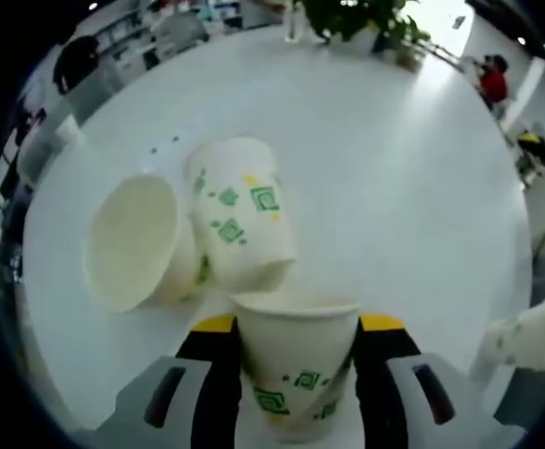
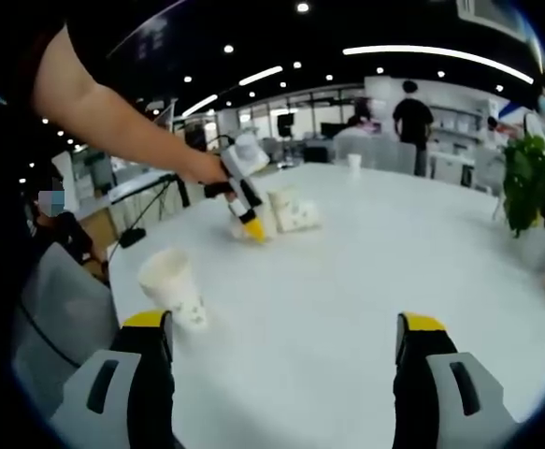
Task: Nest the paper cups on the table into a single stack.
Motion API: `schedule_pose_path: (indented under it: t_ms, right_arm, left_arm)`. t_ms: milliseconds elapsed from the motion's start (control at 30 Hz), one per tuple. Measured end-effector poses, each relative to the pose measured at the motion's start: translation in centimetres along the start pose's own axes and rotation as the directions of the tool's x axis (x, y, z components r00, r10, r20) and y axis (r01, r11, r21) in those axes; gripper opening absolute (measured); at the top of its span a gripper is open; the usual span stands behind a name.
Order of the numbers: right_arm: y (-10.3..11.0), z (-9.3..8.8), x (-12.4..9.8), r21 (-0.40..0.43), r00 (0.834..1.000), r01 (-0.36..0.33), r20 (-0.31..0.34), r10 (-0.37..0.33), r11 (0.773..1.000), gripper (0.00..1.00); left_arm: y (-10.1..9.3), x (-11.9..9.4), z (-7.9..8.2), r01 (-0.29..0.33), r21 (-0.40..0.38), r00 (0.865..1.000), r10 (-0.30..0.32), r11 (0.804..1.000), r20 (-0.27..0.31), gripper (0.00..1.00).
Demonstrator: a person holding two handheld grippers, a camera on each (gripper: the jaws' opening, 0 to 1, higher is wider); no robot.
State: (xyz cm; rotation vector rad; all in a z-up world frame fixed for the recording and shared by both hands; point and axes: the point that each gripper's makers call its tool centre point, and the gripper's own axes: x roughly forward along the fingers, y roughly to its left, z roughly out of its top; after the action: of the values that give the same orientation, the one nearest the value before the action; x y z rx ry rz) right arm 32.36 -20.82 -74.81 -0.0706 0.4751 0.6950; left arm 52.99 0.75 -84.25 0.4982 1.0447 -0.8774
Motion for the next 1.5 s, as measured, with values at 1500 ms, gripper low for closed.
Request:
schedule_pose_path:
  t_ms: [1500]
  right_arm:
    - [1.5, 1.3, -0.3, -0.035, 1.000, -0.012, 0.015, 0.012, 0.999, 0.98]
  left_arm:
    - [-1.2, -12.1, 11.7, 0.099, -0.139, 0.759, 0.015, 0.985, 0.651, 0.43]
